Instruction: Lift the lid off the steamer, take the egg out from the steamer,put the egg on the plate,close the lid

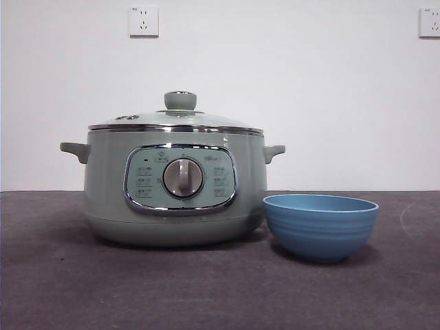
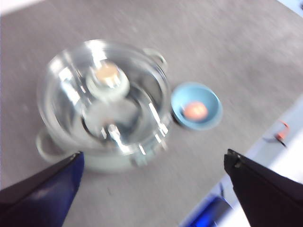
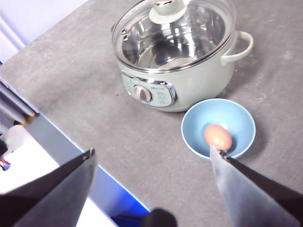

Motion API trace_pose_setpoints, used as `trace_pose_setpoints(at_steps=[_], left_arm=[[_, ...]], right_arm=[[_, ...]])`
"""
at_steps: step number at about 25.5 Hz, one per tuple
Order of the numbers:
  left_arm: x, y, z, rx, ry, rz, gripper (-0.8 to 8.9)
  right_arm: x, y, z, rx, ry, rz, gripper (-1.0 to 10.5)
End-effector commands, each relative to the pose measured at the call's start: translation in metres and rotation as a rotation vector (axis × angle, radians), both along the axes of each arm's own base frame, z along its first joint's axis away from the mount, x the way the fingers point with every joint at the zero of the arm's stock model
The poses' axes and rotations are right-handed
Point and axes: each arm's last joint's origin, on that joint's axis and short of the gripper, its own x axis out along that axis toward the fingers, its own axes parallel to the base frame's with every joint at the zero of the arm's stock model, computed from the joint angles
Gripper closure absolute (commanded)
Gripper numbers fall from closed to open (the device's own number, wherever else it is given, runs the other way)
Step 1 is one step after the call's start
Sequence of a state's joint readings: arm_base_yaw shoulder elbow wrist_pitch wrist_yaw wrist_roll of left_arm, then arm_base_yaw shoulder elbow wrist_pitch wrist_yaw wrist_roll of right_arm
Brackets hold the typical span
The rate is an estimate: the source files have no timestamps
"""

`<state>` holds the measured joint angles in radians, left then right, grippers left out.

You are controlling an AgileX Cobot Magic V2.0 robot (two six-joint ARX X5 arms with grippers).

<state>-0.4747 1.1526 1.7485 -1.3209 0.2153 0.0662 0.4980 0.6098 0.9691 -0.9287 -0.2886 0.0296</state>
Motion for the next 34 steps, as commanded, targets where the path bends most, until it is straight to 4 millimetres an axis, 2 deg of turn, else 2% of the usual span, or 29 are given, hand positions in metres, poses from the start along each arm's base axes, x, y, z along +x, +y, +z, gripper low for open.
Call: trace_pose_setpoints(at_steps=[1,3,4,7,10,11,34], left_arm=[[-0.014,0.007,-0.001,0.010,0.041,0.000,3.16],[-0.022,0.010,0.001,-0.014,0.033,-0.014,3.23],[-0.023,0.010,0.002,-0.025,0.034,-0.026,3.59],[-0.025,0.010,0.002,-0.049,0.044,-0.056,5.58],[-0.024,0.010,0.002,-0.045,0.042,-0.056,8.30],[-0.024,0.009,0.002,-0.045,0.043,-0.056,8.19],[-0.024,0.009,0.002,-0.043,0.043,-0.053,8.17]], right_arm=[[0.002,0.002,-0.002,-0.010,0.020,0.012,5.4],[0.004,0.003,-0.004,-0.011,0.049,0.031,5.4],[0.004,0.004,-0.005,-0.013,0.058,0.034,5.4],[0.006,0.005,-0.006,-0.017,0.081,0.044,5.8],[0.007,0.006,-0.007,-0.020,0.086,0.043,9.2],[0.007,0.006,-0.007,-0.020,0.086,0.044,9.6],[0.007,0.005,-0.007,-0.022,0.088,0.043,9.5]])
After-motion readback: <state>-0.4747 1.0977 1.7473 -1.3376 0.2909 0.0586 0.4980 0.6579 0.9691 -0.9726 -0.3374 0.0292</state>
